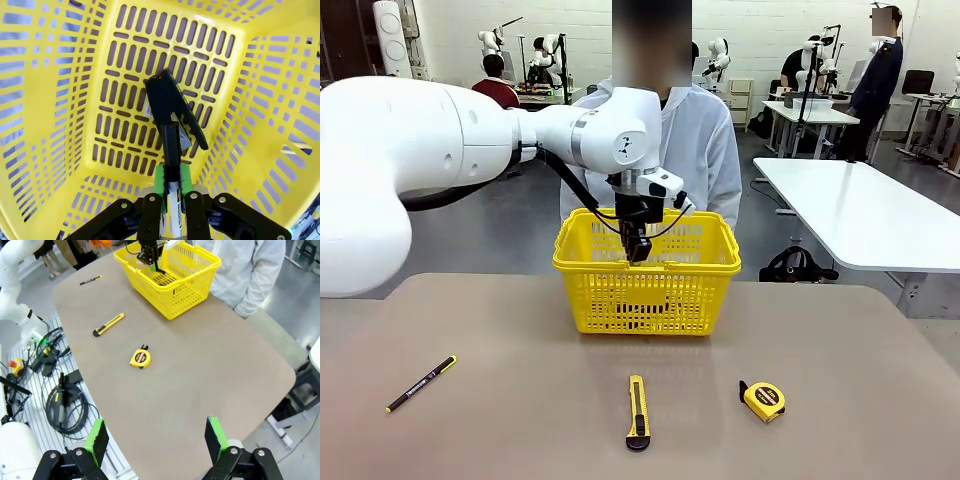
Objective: Place the items the person wants into the basket.
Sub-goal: Pick up the item the person points to and place it in the Market Basket.
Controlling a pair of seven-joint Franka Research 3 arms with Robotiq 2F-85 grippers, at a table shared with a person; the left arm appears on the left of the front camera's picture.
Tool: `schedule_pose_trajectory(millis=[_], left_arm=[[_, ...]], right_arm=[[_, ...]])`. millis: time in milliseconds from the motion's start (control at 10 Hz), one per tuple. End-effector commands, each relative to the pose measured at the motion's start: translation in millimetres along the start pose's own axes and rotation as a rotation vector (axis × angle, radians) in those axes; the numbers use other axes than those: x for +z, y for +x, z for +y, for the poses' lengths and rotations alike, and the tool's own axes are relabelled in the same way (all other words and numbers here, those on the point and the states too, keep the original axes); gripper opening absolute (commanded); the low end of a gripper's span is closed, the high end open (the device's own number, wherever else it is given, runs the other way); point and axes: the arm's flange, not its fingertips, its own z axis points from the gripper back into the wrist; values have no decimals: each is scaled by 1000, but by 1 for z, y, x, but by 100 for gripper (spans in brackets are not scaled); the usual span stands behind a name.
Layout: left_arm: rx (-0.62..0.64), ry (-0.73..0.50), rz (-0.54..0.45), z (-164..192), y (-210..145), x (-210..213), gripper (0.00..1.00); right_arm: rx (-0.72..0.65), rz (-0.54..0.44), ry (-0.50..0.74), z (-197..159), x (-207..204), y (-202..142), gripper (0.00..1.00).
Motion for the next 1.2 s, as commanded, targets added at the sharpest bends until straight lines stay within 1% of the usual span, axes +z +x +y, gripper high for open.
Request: schedule_pose_trajectory(millis=[0,100,200,300,400,600,700,800,1000,1100], left_arm=[[-27,3,40,20,18,13,15],[-35,0,40,19,18,14,15],[-42,-4,43,19,18,14,60],[-46,-3,44,18,17,14,75],[-49,0,45,17,16,15,100],[-50,-1,43,16,15,17,100],[-52,-1,45,16,14,17,97],[-51,-2,47,15,14,17,100],[-42,-24,50,12,9,20,100],[-20,-37,24,4,-6,29,94]], right_arm=[[12,-32,13,0,-3,-1,100],[12,-32,13,0,-3,-1,100],[12,-32,13,0,-3,-1,100],[12,-32,13,0,-3,-1,100],[12,-32,13,0,-3,-1,100],[12,-32,13,0,-3,-1,100],[12,-32,13,0,-3,-1,100],[12,-32,13,0,-3,-1,100],[12,-32,13,0,-3,-1,100],[12,-32,13,0,-3,-1,100]])
